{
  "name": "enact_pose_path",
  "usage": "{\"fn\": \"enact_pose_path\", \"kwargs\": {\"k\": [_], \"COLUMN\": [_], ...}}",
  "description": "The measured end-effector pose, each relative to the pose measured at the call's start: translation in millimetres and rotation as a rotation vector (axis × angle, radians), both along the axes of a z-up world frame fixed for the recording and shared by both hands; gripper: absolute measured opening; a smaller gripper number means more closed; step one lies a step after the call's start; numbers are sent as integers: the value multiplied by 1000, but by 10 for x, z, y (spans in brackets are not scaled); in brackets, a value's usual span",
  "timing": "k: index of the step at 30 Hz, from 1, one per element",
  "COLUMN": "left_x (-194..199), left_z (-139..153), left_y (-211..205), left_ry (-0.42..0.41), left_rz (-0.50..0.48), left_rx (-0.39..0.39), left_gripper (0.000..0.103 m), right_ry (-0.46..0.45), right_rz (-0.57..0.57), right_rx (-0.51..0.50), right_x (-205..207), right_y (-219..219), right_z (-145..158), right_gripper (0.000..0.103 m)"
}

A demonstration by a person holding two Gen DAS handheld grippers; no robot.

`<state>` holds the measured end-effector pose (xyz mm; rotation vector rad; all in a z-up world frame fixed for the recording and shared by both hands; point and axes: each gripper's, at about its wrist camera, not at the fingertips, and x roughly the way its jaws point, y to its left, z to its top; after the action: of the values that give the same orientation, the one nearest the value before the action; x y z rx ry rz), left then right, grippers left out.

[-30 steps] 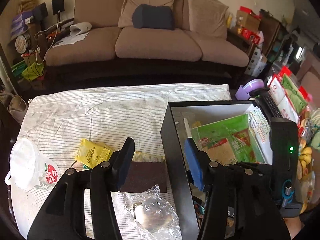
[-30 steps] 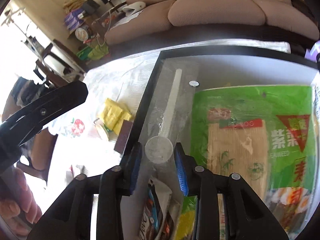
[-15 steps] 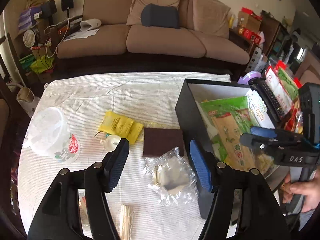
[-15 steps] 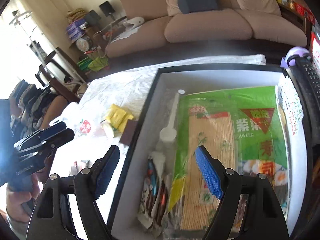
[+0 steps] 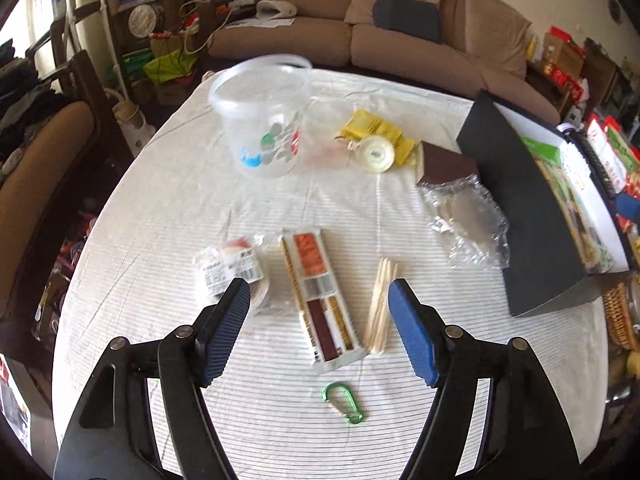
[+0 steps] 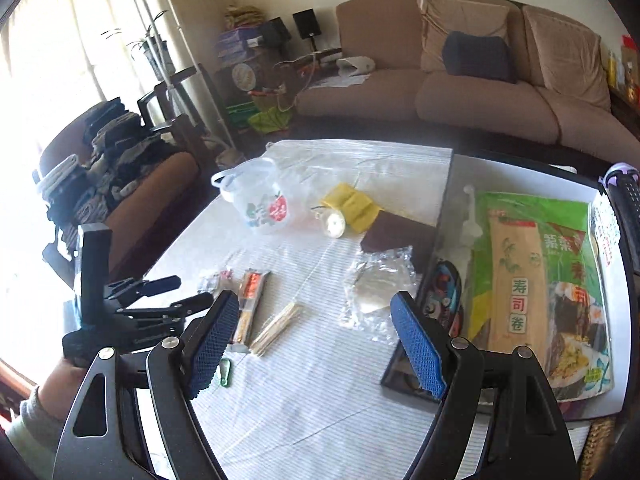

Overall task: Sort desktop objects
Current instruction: 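Withdraw the left gripper from the box back over the table, then lower the left gripper onto the Dove chocolate bar and close it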

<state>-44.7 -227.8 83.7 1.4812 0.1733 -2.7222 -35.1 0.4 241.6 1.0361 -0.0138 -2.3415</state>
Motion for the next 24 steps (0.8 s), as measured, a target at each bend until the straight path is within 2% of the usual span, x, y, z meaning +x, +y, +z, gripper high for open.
{"fn": "enact_pose_path", "kwargs": {"k": [4,9,12,18,20,22,24], "left_x": [55,-39,-104,-226,-253,-246,-224], "left_z": [-327,-592,-667,-735,-777,-795,-801], "left_y": [-86,-72,-56,69,118,184,182], "left_ry": [-40,-76,-85,-88,-100,-93,-85], "left_rz": [42,30,14,-9,-11,-28,-24], "left_rx": [35,19,62,77,53,-2,-8], "left_gripper": [69,69,69,69,69,69,69], "right_ry": [8,9,12,-24,-46,-43,-37], "right_rz": [31,12,-3,-7,-11,-11,-6], "right_rx": [29,12,1,-22,-36,-27,-13], "right_x": [247,455,504,453,426,434,451], "right_y": [-261,-355,-337,-315,-292,-287,-286], "right_z": [-187,-446,-572,-755,-797,-809,-818], "right_gripper": [81,81,81,81,81,81,81]}}
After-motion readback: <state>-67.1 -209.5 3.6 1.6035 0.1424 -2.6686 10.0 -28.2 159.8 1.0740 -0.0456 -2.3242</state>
